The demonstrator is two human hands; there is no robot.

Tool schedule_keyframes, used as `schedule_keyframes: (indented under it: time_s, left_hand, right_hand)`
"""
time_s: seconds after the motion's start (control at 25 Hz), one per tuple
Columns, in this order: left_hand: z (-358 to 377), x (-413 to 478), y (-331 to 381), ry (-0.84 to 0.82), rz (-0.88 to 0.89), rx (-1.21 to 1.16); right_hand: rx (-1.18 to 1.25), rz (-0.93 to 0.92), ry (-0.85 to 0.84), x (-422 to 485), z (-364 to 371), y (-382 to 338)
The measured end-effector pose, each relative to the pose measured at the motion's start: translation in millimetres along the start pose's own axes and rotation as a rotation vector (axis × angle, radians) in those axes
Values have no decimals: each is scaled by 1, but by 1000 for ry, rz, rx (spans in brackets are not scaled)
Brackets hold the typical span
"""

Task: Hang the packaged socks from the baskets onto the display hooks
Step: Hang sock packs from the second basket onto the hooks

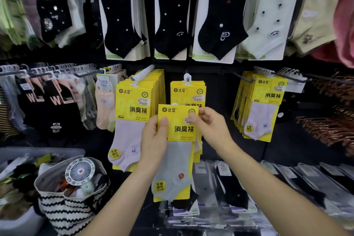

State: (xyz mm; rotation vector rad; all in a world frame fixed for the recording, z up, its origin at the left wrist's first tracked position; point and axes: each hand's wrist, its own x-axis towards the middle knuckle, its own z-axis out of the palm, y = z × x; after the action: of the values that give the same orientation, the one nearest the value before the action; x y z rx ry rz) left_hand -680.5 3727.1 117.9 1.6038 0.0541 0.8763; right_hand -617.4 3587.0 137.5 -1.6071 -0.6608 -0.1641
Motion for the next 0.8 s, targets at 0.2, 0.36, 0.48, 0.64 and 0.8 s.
schedule_keyframes:
  time_s: [0.2, 0.36, 0.48, 0.64, 0.8]
  left_hand:
    - [19, -7, -4, -176, -102, 16]
    - [14, -7, -7, -144, -95, -11]
    - [13, -4, -5, -120, -84, 1]
    - [12, 0, -4, -105, -73, 44]
    - [14, 6, -2, -104, -79, 3]
  right_hand:
    - [16, 71, 126, 2, -10, 4]
    - [34, 66, 245, 19, -20, -5]
    - [28, 42, 280, 33, -21, -17]
    - [-65, 32, 267, 45, -14, -24]
    - [-18, 10, 166, 41, -10, -24]
